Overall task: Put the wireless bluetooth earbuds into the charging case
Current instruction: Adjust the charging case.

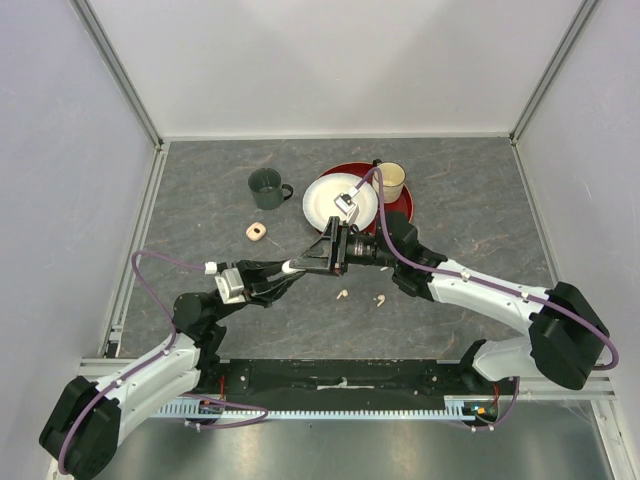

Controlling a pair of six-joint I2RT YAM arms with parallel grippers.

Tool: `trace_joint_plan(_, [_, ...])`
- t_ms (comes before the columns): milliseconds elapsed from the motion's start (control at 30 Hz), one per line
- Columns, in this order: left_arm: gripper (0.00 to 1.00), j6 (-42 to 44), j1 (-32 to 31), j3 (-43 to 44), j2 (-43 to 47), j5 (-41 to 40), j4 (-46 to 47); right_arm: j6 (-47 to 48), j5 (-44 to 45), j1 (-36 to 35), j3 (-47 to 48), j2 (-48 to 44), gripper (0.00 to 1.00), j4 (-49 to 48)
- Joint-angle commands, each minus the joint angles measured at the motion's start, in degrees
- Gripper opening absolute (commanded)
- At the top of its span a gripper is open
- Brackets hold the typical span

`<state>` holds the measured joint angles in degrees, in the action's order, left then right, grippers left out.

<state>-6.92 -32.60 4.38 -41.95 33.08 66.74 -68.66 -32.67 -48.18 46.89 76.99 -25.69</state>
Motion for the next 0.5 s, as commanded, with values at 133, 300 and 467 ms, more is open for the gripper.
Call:
trace_joint_plan(133, [0.02,2.4,-0.1,1.8,-0.1,-1.6,2.3,-0.1,-1.1,-0.1,1.4,-0.7,0.47,0.0])
trace_joint_plan(300, [0.09,1.6,-0.1,2.3,-0.5,-2.1,1.5,-0.2,-1.2,-0.1,1.6,-0.7,0.26,-0.6])
trace_joint_plan(467, [0.18,-0.1,-0.1,2.6,-0.8,-3.9,0.9,-3.1,-1.2,-0.2,-0.5,-0.4,0.17,-5.9])
